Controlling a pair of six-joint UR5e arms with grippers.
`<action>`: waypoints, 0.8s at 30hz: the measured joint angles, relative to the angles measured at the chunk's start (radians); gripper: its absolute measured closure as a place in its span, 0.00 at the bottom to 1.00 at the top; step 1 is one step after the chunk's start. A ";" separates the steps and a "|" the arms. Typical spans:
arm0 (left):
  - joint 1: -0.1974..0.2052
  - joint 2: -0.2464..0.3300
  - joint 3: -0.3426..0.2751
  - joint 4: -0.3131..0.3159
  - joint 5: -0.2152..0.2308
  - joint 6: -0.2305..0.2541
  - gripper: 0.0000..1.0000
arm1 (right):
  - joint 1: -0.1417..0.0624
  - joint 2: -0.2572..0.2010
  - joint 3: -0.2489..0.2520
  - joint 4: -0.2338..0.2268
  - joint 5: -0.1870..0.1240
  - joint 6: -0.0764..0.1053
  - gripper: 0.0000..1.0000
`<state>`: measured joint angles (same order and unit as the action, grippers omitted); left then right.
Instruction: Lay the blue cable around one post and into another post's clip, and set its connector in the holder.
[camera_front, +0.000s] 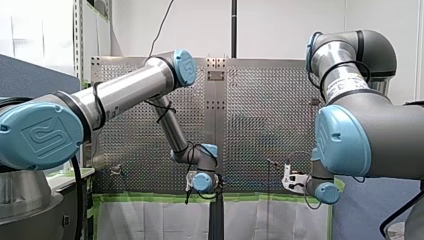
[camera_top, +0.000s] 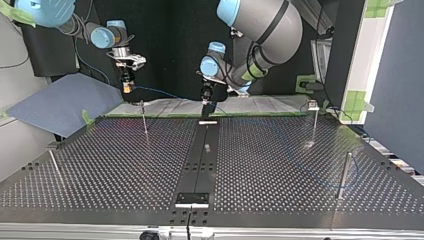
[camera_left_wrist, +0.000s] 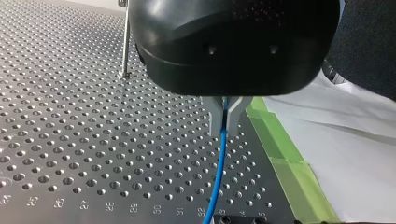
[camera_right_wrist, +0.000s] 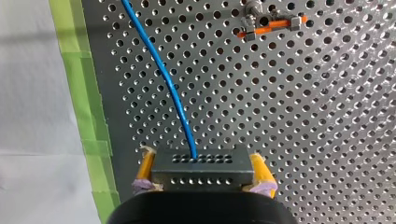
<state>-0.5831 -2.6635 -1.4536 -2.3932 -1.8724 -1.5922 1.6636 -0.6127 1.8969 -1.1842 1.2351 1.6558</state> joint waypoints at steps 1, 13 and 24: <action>0.000 0.000 0.000 0.000 0.000 0.000 0.99 | 0.000 0.000 0.000 0.000 0.000 0.000 1.00; -0.032 0.004 0.000 0.001 0.000 0.014 0.99 | -0.010 0.000 0.000 0.004 0.020 -0.006 1.00; -0.099 0.041 -0.002 -0.004 -0.002 0.023 0.99 | -0.035 -0.006 0.000 0.006 0.028 -0.009 1.00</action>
<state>-0.6824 -2.6223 -1.4552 -2.3974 -1.8739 -1.5693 1.6289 -0.6190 1.8970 -1.1783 1.2632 1.6464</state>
